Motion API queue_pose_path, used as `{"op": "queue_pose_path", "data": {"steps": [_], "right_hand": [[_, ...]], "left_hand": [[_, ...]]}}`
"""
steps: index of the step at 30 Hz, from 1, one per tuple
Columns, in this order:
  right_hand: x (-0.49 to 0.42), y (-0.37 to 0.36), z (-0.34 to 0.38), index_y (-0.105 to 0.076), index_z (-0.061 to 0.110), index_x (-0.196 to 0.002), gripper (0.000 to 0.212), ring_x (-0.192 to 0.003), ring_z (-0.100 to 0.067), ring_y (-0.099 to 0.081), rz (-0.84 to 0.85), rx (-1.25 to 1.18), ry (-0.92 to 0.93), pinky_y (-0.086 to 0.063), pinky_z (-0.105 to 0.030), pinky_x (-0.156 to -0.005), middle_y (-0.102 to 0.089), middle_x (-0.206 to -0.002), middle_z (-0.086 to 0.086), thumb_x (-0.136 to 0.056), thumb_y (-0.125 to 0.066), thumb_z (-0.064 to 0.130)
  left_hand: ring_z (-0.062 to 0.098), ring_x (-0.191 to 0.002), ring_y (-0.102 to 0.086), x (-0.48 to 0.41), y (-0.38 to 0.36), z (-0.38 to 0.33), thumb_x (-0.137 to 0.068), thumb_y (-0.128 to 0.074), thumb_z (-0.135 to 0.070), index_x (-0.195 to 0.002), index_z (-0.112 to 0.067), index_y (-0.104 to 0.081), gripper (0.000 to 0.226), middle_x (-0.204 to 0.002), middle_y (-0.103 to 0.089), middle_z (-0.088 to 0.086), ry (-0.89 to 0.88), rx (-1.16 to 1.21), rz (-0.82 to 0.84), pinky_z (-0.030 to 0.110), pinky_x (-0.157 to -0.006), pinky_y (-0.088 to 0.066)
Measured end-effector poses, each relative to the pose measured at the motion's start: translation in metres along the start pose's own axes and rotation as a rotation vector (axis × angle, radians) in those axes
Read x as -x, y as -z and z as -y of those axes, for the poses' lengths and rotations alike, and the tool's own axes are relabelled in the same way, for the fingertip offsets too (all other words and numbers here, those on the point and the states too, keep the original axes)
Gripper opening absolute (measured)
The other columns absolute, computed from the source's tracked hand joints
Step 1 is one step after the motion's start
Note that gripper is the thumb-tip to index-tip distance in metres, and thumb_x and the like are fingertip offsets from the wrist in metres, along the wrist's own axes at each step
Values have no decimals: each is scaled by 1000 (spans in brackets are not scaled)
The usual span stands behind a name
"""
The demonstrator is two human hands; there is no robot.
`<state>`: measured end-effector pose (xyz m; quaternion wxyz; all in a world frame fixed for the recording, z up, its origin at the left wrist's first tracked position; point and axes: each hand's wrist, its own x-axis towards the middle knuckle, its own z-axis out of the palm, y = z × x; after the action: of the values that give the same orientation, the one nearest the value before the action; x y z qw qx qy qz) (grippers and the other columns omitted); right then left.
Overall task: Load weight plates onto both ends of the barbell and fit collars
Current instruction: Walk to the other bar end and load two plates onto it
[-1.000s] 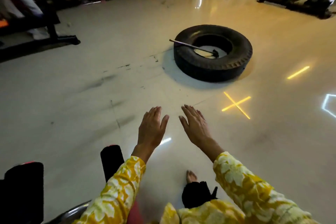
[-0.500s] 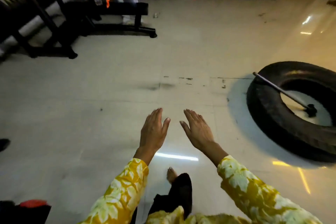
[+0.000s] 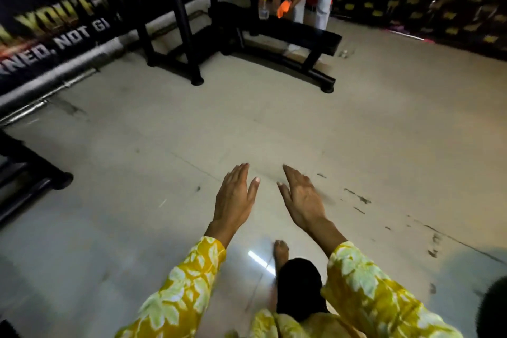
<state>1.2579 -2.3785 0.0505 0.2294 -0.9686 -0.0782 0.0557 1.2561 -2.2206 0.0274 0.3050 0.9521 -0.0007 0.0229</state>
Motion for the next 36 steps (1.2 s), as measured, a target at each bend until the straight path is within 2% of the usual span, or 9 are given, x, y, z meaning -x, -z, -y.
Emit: {"op": "queue_pose_path", "data": {"steps": [6,14,21,28,36], "right_hand": [[-203,5,14,-23,11,-144,51,-137,-23,-28,115,7,186,-14,-28,-113,-30,-150,-7,-100,-31,34],[-436,-23,94,-24,9,-144,51,-140,-20,-22,218,19,431,-8,-28,-114,-29,-151,-9,-100,-31,33],[-624,-68,205,-23,11,-145,50,-142,-17,-17,285,22,558,-6,-27,-114,-24,-153,-6,-100,-30,32],[-791,-93,320,-25,13,-145,49,-141,-17,-19,287,5,645,-8,-27,-115,-26,-152,-5,-100,-32,32],[-979,-158,448,-22,12,-145,50,-142,-17,-17,357,1,785,-3,-23,-114,-23,-153,-6,-100,-31,32]], "left_hand": [[21,-137,-31,-165,20,29,-98,-41,-32,-140,-7,-36,50,-146,-39,10,157,-58,-60,28,-112,-18],[22,-137,-31,-341,79,122,-98,-40,-33,-140,-7,-37,50,-146,-39,10,364,-108,-212,29,-113,-17],[21,-138,-29,-488,146,247,-98,-38,-36,-142,-9,-36,51,-147,-38,8,484,-103,-311,28,-113,-19],[27,-129,-44,-620,227,354,-95,-43,-40,-134,-7,-47,51,-137,-50,13,566,-77,-440,34,-109,-29],[25,-133,-39,-764,300,491,-96,-46,-35,-138,-9,-42,50,-141,-46,12,704,-130,-503,35,-111,-28]]}}
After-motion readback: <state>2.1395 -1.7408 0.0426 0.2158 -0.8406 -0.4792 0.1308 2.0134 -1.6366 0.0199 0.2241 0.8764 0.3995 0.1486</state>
